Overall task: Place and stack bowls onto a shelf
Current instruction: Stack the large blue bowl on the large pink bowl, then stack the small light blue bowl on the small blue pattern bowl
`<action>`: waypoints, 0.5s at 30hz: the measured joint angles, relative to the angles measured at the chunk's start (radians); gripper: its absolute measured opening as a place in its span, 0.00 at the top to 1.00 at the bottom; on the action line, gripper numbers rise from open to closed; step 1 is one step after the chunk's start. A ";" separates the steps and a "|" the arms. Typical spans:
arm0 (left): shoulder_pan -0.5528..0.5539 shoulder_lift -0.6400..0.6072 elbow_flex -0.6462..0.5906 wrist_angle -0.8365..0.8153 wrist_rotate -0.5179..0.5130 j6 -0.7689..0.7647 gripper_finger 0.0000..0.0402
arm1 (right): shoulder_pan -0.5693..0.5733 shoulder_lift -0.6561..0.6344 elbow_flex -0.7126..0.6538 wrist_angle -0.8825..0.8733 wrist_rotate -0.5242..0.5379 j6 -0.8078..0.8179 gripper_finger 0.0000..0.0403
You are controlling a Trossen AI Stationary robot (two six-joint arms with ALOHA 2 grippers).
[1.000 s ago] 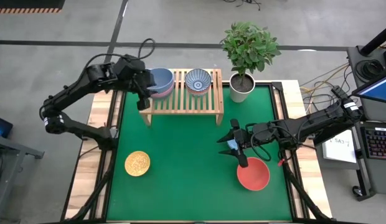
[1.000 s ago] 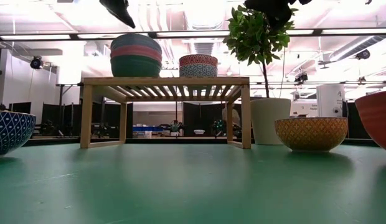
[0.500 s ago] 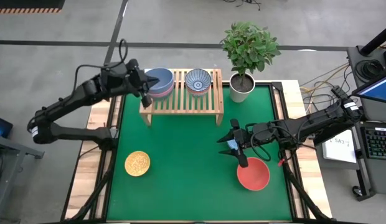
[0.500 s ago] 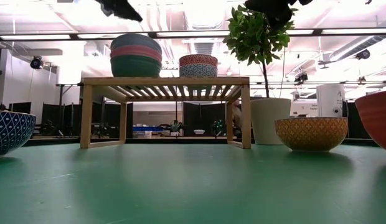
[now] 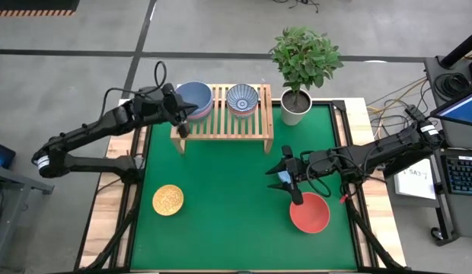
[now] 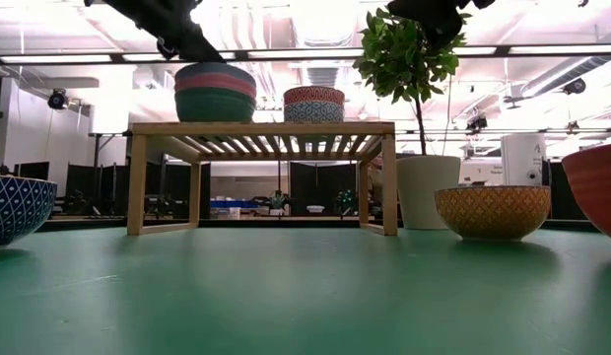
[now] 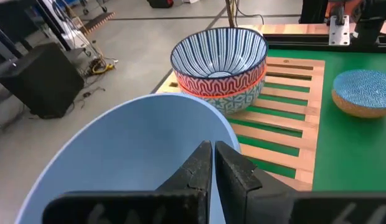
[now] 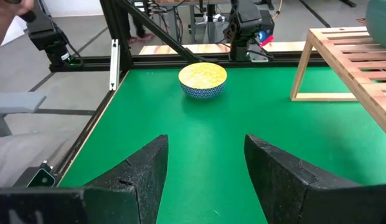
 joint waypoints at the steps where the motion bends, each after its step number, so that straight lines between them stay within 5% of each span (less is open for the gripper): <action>1: 0.000 0.003 0.000 0.001 0.000 0.000 1.00 | 0.000 0.000 0.000 0.000 0.000 0.000 0.50; 15: -0.079 -0.073 -0.001 0.015 0.002 -0.065 1.00 | 0.000 0.000 -0.001 -0.003 0.047 0.096 0.50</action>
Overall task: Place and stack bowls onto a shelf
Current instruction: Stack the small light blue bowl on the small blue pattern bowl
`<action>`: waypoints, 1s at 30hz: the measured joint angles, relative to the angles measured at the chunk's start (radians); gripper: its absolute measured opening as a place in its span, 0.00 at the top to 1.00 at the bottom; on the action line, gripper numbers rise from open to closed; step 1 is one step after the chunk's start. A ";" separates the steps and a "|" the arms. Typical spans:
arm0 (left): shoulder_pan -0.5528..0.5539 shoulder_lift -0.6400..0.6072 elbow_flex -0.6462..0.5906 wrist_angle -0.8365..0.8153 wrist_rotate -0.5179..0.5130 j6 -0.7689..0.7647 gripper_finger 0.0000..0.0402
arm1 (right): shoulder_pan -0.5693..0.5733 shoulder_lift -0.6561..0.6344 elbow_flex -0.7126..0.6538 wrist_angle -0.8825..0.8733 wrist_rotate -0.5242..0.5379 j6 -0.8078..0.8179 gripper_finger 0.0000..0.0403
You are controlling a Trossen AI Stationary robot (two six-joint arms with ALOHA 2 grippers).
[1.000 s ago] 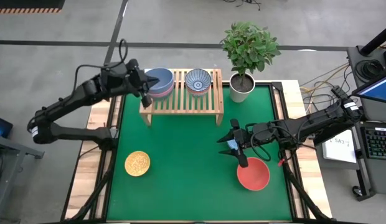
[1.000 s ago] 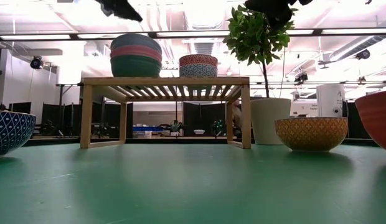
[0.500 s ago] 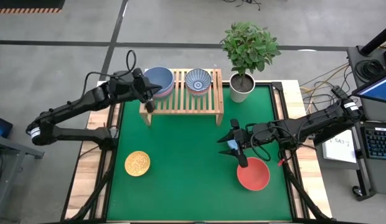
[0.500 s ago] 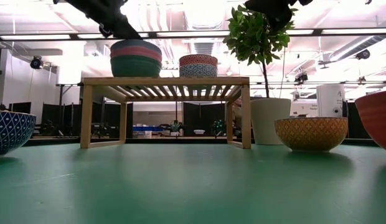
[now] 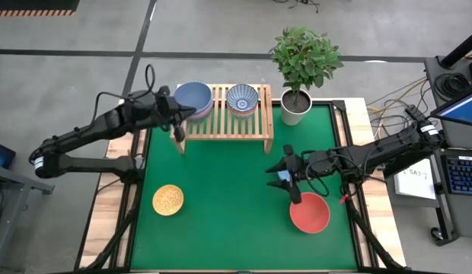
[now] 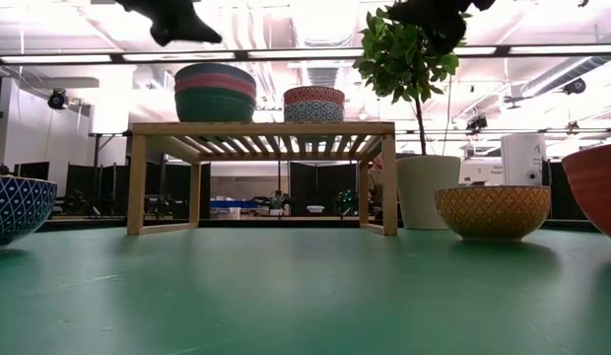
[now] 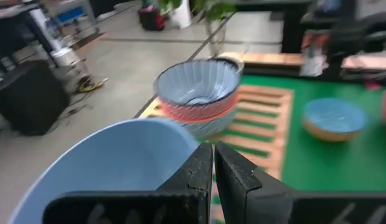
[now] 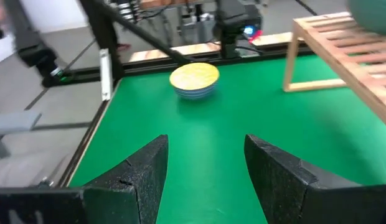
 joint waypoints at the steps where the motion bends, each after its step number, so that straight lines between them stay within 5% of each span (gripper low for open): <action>1: -0.025 -0.011 -0.002 0.000 0.000 -0.010 1.00 | 0.000 0.000 0.000 -0.002 0.015 0.014 0.50; 12: -0.453 -0.096 -0.192 0.292 -0.011 -0.112 1.00 | -0.007 0.032 0.018 -0.155 0.160 0.223 0.50; 18: -0.638 -0.140 -0.302 0.425 -0.196 -0.116 1.00 | -0.050 0.157 0.152 -0.470 0.162 0.426 0.50; 25: -0.734 -0.173 -0.355 0.435 -0.366 -0.116 1.00 | -0.075 0.358 0.361 -0.980 0.159 0.690 0.50; 30: -0.737 -0.175 -0.371 0.440 -0.371 -0.127 1.00 | -0.075 0.490 0.448 -1.051 0.121 0.708 0.50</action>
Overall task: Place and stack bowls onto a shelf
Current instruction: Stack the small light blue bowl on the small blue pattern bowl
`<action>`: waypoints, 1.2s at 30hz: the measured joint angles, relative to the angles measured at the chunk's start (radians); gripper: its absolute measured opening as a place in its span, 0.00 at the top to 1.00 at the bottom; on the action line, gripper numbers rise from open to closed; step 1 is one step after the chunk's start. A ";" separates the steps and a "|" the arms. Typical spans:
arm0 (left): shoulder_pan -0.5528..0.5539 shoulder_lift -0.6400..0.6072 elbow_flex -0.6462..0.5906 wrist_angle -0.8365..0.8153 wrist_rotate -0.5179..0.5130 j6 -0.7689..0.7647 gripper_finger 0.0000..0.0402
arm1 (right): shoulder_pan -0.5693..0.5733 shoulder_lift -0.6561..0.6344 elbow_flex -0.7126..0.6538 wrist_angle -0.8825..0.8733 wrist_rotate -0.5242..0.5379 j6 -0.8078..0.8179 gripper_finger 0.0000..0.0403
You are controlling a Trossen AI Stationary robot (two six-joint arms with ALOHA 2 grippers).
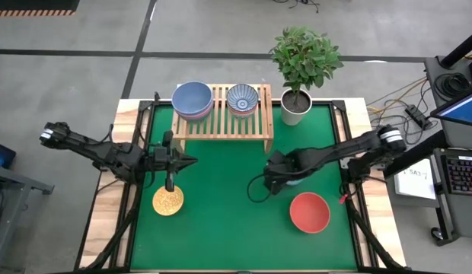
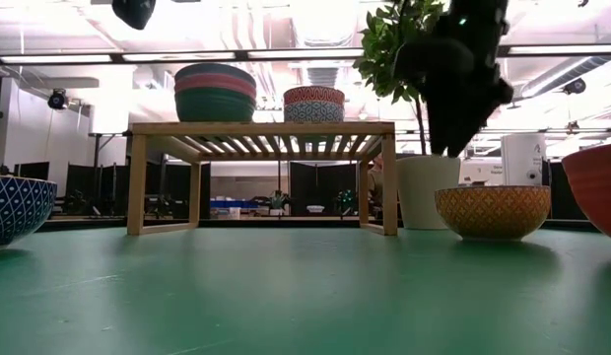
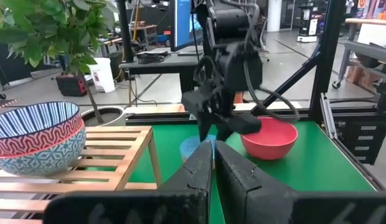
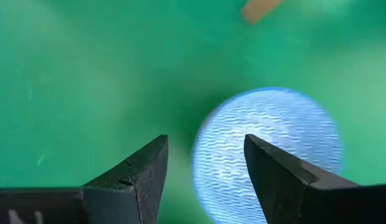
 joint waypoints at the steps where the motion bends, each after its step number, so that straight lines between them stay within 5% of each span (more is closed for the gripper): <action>1: 0.000 0.002 0.000 0.004 0.000 -0.001 1.00 | 0.000 0.024 0.009 0.003 -0.017 -0.003 0.50; 14: -0.001 0.021 -0.039 0.043 0.000 -0.007 1.00 | 0.000 0.227 0.018 0.000 -0.099 -0.038 0.52; 26: -0.001 0.023 -0.058 0.080 0.000 -0.011 1.00 | 0.000 0.219 0.018 -0.004 -0.117 -0.061 0.95; 36: -0.001 0.024 -0.058 0.079 0.000 -0.011 1.00 | 0.053 0.185 0.140 0.005 -0.269 -0.310 0.96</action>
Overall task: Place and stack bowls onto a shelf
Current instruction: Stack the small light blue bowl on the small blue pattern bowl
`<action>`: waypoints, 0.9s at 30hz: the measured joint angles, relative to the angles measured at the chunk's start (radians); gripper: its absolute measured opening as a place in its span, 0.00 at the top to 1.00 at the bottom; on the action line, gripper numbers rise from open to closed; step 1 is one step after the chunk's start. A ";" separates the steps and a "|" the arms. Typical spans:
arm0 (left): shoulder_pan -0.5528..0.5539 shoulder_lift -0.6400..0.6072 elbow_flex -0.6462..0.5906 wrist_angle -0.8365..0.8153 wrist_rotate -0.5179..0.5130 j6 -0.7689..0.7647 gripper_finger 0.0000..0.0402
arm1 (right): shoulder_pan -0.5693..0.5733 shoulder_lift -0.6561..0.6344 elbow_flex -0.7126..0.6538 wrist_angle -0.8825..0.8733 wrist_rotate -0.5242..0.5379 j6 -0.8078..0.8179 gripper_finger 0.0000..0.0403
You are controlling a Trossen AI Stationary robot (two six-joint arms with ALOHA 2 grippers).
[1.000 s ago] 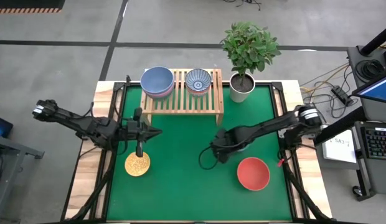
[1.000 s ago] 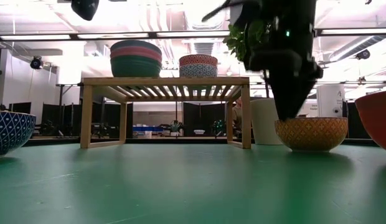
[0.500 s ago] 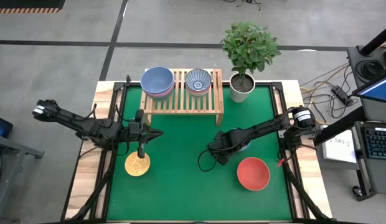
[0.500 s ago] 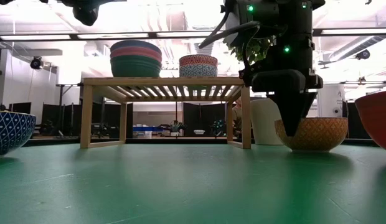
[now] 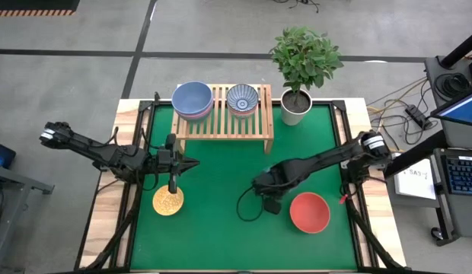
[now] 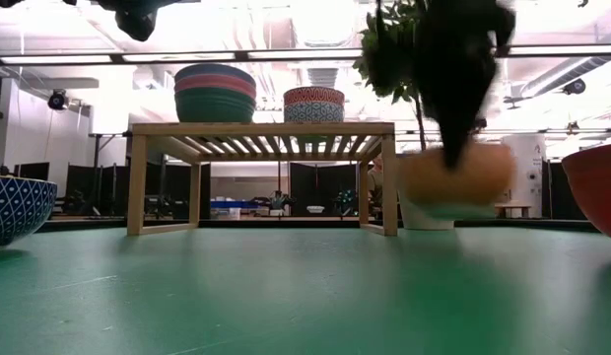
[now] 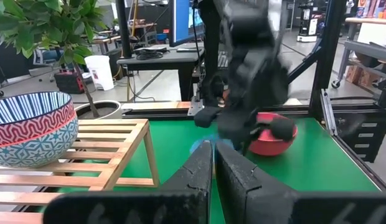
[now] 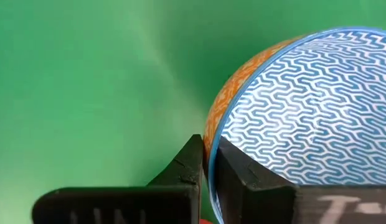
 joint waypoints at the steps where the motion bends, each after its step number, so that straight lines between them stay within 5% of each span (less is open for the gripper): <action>1: 0.000 0.000 0.000 0.000 0.000 0.000 1.00 | 0.013 0.000 0.033 0.016 -0.008 -0.066 0.96; 9: 0.000 0.000 0.000 -0.001 0.001 0.000 1.00 | 0.055 0.006 0.311 0.155 0.006 -0.481 0.97; 15: 0.000 0.001 0.000 -0.002 0.002 0.000 1.00 | 0.045 0.006 0.509 0.138 0.239 -0.769 0.97; 19: 0.000 0.001 0.000 -0.003 0.002 -0.003 1.00 | -0.003 0.007 0.626 0.112 0.344 -0.880 0.97; 27: 0.000 0.001 0.000 -0.003 0.002 -0.003 1.00 | -0.206 0.008 0.750 -0.031 0.347 -0.931 0.97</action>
